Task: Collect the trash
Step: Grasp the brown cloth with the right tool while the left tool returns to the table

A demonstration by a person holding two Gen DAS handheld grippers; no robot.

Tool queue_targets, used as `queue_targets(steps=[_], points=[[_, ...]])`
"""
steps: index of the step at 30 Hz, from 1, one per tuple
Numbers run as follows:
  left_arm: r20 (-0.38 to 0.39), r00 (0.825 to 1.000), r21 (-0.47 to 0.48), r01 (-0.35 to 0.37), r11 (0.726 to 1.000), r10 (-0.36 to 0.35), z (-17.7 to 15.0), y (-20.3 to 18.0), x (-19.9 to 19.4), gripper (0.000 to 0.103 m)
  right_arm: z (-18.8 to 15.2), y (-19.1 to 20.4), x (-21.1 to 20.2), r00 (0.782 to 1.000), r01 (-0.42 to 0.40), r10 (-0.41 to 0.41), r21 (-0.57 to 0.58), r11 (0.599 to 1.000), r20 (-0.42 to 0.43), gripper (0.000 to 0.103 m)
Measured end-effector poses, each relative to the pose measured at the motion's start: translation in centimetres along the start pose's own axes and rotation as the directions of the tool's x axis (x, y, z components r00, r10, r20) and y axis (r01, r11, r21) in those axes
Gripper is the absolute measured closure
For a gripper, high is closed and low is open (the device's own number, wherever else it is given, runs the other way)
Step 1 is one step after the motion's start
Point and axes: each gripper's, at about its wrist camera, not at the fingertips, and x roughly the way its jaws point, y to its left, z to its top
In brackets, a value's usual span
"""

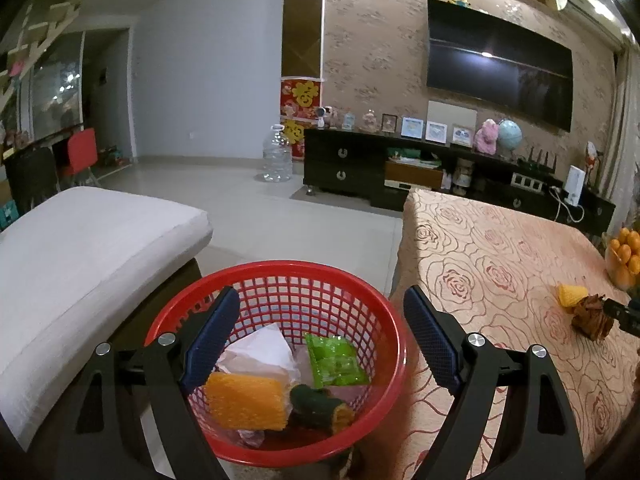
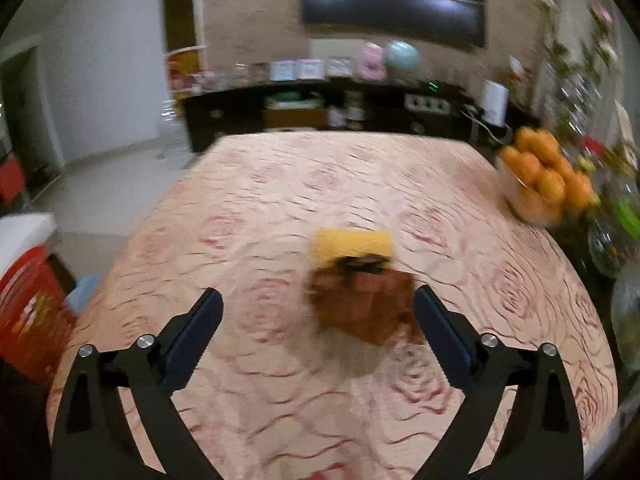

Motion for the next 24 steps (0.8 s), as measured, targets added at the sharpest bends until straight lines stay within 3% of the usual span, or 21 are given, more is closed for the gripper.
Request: queue_targets(steps=[7, 16, 24], points=[[-0.006, 1.0, 0.021, 0.011, 1.0, -0.011, -0.3, -0.8, 0.3, 0.022, -0.1, -1.8, 4.8, 0.994, 0.021, -0.016, 0.043, 0.999, -0.108, 0.009], [-0.007, 1.0, 0.037, 0.015, 0.999, -0.015, -0.4, -1.3, 0.3, 0.022, 0.8, -1.2, 7.3, 0.989, 0.025, -0.026, -0.013, 1.0, -0.143, 0.009], [-0.003, 1.0, 0.057, 0.019, 0.998, -0.019, -0.6, -1.6, 0.3, 0.022, 0.5, -1.5, 7.7, 0.985, -0.02, 0.021, 0.004, 1.0, -0.171, 0.029]])
